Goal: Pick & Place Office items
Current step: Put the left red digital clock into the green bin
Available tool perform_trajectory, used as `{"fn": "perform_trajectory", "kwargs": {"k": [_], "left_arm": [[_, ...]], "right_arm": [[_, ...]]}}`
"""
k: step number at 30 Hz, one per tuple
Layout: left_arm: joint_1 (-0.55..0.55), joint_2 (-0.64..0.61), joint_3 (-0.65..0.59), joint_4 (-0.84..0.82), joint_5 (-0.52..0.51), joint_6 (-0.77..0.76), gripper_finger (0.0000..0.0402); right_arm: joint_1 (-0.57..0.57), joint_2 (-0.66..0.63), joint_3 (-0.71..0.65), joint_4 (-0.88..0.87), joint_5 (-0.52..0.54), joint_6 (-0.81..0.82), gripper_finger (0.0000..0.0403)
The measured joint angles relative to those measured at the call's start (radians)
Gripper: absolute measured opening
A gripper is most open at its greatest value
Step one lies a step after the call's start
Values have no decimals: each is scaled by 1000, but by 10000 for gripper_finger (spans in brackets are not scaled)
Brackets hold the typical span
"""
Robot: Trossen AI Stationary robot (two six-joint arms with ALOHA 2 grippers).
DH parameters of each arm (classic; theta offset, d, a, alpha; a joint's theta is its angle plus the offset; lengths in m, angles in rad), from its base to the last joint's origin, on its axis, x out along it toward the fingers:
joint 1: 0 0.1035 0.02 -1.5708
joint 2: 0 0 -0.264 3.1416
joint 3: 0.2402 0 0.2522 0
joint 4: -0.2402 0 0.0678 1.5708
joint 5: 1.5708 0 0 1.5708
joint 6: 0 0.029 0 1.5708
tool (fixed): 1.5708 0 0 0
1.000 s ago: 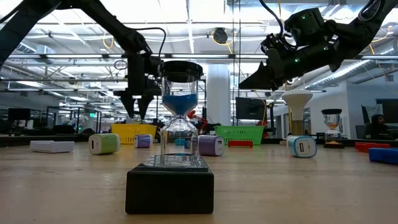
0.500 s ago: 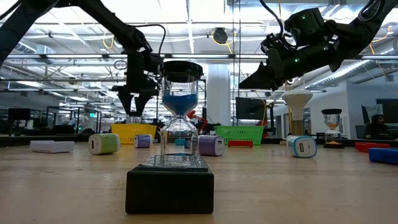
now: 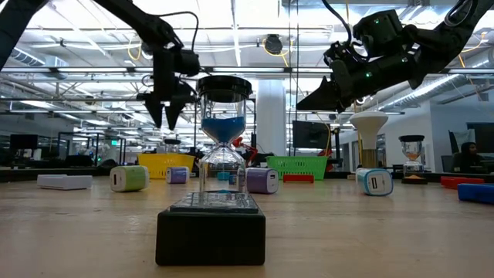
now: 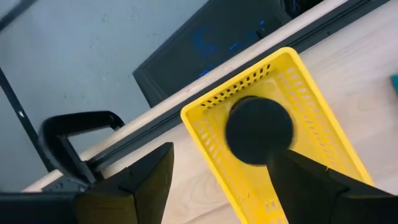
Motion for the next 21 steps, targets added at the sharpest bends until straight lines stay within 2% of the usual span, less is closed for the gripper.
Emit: {"fn": "perform_trajectory", "kwargs": {"k": [3,6,11,16,21], "left_arm": [[-35,-44,0,1,-38,19,248],[-83,-100,-1,7,-51,14,226],[-203,-181,-1,32,-44,-6,160],[-332,-197,-4,39,-43,-7,94],[-442,-198,-113,192,-41,-3,37]], "right_arm": [[0,0,0,0,0,0,0],[0,0,0,0,0,0,0],[0,0,0,-14,0,0,0],[0,0,0,-38,0,0,0],[0,0,-11,-38,0,-7,0]]}}
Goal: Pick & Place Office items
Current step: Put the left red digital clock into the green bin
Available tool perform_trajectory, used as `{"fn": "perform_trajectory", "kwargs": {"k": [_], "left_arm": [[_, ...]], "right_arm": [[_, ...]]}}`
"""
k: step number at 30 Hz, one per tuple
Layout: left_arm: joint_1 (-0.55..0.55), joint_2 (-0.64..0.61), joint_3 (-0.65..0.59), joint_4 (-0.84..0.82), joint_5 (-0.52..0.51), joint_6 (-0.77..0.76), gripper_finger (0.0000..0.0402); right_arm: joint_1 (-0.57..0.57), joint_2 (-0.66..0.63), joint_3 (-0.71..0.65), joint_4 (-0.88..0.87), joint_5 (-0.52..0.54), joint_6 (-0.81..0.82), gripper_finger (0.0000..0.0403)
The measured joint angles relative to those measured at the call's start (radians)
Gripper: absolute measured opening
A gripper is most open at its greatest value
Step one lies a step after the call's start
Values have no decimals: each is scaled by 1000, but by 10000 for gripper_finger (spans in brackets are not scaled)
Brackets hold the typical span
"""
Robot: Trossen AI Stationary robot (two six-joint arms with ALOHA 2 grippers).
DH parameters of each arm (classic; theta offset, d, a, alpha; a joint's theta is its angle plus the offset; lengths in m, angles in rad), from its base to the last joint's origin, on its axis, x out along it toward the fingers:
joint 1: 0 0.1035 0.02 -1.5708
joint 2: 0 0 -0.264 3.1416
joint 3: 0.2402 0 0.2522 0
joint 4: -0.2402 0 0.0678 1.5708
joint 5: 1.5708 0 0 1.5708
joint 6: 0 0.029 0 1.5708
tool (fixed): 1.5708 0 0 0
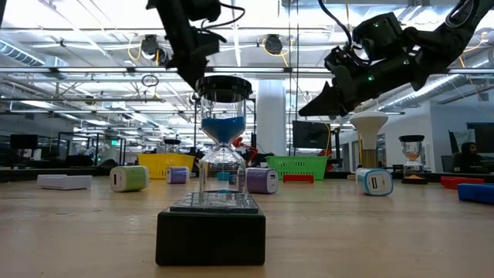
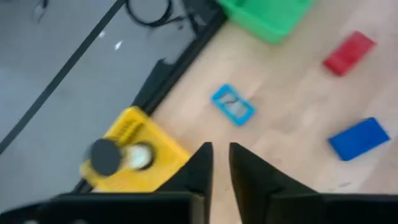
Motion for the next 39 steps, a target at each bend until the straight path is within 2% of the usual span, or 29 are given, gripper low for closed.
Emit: {"fn": "perform_trajectory", "kwargs": {"k": [4,10,14,16,19,22,26,29,34,39], "left_arm": [[-64,-25,-161,234,21,25,5],[-107,-123,-410,616,108,62,18],[-116,-206,-600,953,166,55,19],[-121,-229,-693,1174,209,55,19],[-122,-235,-824,1475,258,49,19],[-124,-224,-923,1703,266,37,19],[-128,-224,-994,1793,263,19,19],[-129,-224,-1007,1788,261,19,19],[-129,-224,-1007,1745,260,19,19],[-129,-224,-1007,1745,260,20,19]], "right_arm": [[0,0,-2,1,1,-2,0],[2,0,-3,8,3,10,0],[6,0,-3,15,4,10,0],[11,0,-3,21,4,13,0],[14,0,-3,25,5,38,0],[18,0,-2,31,6,75,0],[29,0,-1,21,26,86,0],[45,-3,25,-51,105,101,0],[77,-9,144,-309,233,116,0],[79,-7,282,-544,241,160,12]]}}
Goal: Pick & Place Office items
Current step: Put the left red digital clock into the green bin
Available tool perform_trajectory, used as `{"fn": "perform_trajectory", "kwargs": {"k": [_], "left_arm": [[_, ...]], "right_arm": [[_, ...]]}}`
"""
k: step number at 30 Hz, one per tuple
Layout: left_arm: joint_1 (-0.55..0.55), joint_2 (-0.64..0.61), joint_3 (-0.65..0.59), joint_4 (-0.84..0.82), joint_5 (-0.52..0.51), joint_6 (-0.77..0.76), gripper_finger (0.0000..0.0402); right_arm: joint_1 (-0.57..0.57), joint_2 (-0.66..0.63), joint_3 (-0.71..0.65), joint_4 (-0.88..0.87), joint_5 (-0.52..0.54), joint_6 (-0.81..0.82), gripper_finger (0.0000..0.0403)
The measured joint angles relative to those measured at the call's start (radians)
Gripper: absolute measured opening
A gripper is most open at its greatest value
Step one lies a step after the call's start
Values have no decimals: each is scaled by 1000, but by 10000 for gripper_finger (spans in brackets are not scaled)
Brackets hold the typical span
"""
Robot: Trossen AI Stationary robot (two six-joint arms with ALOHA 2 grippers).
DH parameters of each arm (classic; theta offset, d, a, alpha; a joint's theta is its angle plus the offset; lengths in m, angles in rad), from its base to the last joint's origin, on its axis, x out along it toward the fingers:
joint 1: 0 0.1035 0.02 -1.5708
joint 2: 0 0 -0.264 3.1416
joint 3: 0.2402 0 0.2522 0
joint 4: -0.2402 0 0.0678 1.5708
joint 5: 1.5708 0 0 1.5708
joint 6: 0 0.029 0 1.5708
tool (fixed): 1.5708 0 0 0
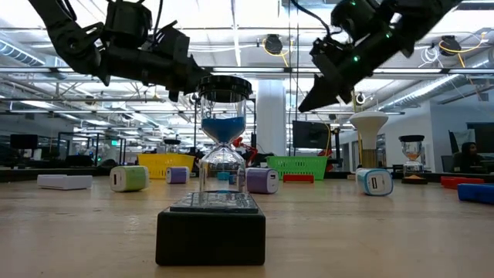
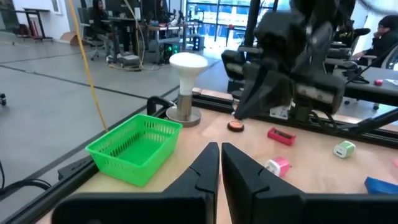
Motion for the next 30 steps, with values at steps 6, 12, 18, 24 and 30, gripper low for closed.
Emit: {"fn": "perform_trajectory", "kwargs": {"k": [6,12,18,24,30], "left_arm": [[0,0,0,1,0,0,19],[0,0,0,1,0,0,19],[0,0,0,1,0,1,19],[0,0,0,-1,0,2,19],[0,0,0,-2,-1,1,19]], "right_arm": [[0,2,66,-169,0,55,54],[-9,41,66,-177,-5,82,121],[-66,176,146,-280,-80,92,180],[-87,339,325,-443,-83,-84,224],[-92,476,463,-589,-123,-248,266]]}}
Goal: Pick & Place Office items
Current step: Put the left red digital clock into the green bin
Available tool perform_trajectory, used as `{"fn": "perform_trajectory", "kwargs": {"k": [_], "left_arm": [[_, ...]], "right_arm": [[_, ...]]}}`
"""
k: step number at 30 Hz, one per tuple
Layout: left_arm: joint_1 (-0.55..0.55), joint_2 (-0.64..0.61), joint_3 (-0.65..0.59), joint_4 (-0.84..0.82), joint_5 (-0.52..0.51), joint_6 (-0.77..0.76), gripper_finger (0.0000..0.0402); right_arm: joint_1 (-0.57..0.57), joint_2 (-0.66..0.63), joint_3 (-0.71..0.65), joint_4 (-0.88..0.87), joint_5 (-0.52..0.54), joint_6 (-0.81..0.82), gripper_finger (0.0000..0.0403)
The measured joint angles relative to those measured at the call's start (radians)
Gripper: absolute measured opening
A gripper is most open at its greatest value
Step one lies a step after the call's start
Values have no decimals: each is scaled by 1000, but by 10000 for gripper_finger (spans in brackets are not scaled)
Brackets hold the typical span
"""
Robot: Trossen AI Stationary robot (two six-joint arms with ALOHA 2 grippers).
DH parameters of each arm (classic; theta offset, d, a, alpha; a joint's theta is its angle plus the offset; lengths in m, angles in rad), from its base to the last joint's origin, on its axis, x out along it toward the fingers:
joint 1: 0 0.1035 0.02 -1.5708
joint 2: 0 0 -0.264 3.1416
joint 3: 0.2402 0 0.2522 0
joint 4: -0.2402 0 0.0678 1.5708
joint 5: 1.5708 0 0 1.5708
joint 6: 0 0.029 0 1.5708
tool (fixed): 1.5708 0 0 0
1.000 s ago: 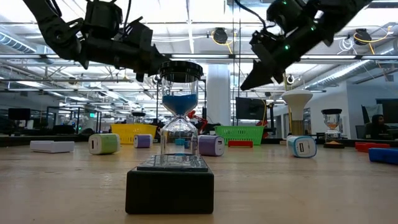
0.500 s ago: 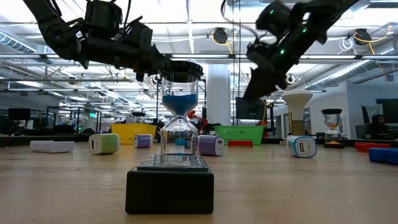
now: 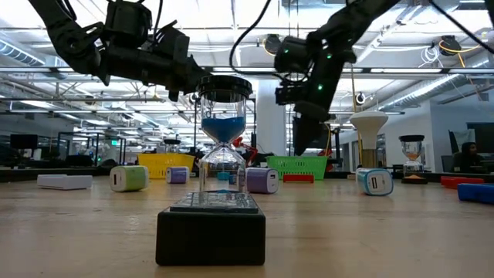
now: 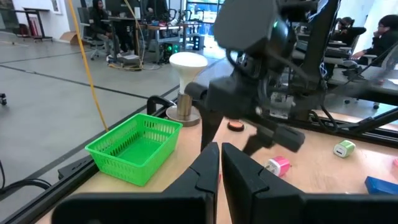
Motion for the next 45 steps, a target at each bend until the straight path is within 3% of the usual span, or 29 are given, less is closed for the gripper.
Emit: {"fn": "perform_trajectory", "kwargs": {"k": [3,8,23,33,45], "left_arm": [[0,0,0,0,0,0,19],[0,0,0,0,0,0,19],[0,0,0,-3,0,0,19],[0,0,0,-3,0,0,19],[0,0,0,-3,0,0,19]], "right_arm": [[-14,37,21,0,-65,-21,277],[-42,65,25,7,-63,-70,280],[-81,166,25,50,-115,-77,240],[-81,169,25,63,-115,-48,149],[-86,52,25,29,-114,58,161]]}}
